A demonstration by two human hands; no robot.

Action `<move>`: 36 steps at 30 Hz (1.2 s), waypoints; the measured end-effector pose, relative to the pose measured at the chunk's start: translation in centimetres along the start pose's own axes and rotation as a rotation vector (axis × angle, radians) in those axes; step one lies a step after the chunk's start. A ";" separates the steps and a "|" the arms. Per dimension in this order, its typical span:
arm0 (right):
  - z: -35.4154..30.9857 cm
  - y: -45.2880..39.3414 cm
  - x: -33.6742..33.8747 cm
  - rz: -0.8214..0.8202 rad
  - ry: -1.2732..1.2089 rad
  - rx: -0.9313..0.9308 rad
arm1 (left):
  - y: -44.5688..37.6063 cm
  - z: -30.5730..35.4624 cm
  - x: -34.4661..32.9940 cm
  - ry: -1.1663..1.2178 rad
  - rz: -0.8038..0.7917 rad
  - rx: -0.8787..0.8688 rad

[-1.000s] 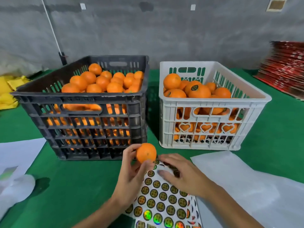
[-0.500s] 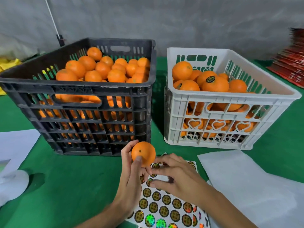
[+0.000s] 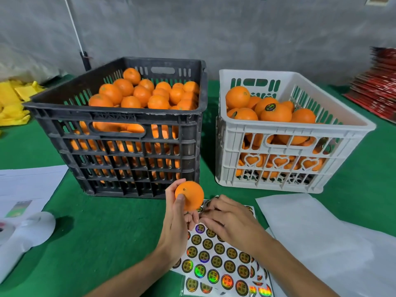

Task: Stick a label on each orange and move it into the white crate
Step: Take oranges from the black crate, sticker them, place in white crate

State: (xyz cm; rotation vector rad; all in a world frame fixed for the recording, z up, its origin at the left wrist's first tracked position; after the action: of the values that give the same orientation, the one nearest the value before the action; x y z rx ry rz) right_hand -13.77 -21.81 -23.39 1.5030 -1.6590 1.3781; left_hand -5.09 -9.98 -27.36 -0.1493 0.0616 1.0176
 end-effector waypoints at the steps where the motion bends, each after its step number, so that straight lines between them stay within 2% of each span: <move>1: -0.2 -0.1 0.0 -0.014 0.048 0.018 | 0.0 0.1 -0.1 0.002 -0.001 0.004; 3: -0.2 -0.1 0.0 -0.057 0.061 -0.006 | 0.1 0.4 -0.2 0.001 -0.004 0.009; 6: 0.4 0.4 0.1 -0.114 -0.044 -0.086 | 0.1 0.8 -0.3 0.010 0.000 0.008; 12: 0.3 0.1 0.1 -0.132 -0.103 -0.076 | 0.3 0.9 -0.3 0.004 0.010 0.021; 19: -0.9 0.0 0.5 -0.012 0.079 0.076 | 0.2 1.0 -0.3 -0.043 0.012 0.005; 26: -1.4 -0.2 0.5 0.005 0.197 0.090 | -0.1 0.5 -0.2 -0.045 0.027 0.010; 28: -1.2 -0.2 0.7 -0.018 0.137 0.044 | -0.2 0.3 -0.2 -0.039 0.026 0.014; 31: 0.3 0.4 0.1 -0.133 -0.056 -0.119 | -0.3 -0.1 -0.1 -0.056 0.009 0.016; 34: 0.8 1.2 -1.0 -0.224 -0.125 -0.142 | -0.4 -0.2 0.0 -0.061 0.000 0.009; 36: 0.9 1.1 -1.1 -0.222 -0.138 -0.139 | -0.3 -0.1 0.0 -0.059 0.002 0.011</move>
State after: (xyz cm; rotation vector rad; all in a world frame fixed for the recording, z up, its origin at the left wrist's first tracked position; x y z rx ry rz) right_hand -14.27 -22.28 -25.06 1.6751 -1.5770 1.0418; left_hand -4.85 -10.20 -27.43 -0.1093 0.0131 1.0227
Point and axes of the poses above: each hand's wrist, its own y-axis away from the middle knuckle, its own x-axis out of the back of the hand, z = x × y, the point moved 7 cm from there along -y, towards the middle knuckle, and after that the axes turned 7 degrees about -y, right-handed, at the moved point
